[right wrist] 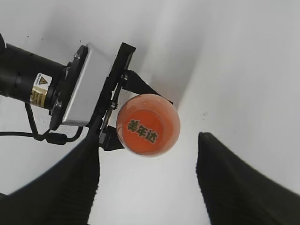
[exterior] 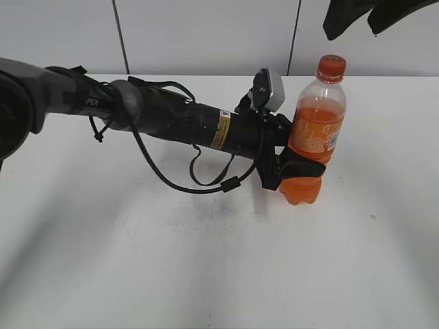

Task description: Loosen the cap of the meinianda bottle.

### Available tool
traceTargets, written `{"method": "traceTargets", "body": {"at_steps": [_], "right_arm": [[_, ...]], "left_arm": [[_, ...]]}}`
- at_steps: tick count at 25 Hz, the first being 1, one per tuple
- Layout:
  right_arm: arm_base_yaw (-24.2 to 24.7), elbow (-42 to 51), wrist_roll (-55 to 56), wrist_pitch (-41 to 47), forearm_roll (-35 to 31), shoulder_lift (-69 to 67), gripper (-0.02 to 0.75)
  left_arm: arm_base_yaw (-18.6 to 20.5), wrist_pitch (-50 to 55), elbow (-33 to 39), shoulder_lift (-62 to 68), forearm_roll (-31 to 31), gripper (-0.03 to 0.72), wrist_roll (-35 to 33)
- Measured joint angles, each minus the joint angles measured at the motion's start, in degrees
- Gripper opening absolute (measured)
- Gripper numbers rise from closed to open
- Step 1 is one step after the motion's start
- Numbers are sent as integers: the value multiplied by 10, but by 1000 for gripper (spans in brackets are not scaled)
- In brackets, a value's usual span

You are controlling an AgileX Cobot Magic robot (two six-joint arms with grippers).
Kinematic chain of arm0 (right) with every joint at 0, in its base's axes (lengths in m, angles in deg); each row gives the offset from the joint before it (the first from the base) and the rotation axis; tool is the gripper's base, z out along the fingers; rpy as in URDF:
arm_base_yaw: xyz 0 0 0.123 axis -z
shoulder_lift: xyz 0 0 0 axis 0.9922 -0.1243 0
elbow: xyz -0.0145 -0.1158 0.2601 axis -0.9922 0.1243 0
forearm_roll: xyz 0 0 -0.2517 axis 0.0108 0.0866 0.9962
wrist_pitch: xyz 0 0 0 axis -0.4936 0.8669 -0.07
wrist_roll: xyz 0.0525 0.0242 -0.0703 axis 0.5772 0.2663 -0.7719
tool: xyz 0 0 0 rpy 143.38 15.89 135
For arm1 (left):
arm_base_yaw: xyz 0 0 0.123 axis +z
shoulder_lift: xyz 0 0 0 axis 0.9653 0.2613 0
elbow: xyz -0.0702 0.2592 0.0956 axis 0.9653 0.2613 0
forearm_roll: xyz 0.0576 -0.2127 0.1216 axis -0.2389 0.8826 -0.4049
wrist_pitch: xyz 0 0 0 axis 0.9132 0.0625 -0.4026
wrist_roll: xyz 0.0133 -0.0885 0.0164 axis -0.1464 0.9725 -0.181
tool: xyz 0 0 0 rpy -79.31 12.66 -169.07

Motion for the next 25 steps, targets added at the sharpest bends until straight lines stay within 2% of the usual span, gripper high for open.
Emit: {"method": "traceTargets", "body": {"at_steps": [5,13,15,17,18,22,25], "right_arm": [[0,0,42,0,0,-27,448],[0,0,45,0,-5,-61,428],[0,0,45,0,-5,-64,378],[0,0,39,0,-8,-64,288],[0,0,30,0,-8,-64,265],[0,0,-20,0,-9,-64,265],[0,0,-151,0,-11,-64,265]], "left_arm": [[0,0,0,0,0,408,0],[0,0,0,0,0,407,0],[0,0,0,0,0,407,0],[0,0,0,0,0,407,0],[0,0,0,0,0,407,0],[0,0,0,0,1,407,1],[0,0,0,0,0,407,1]]}}
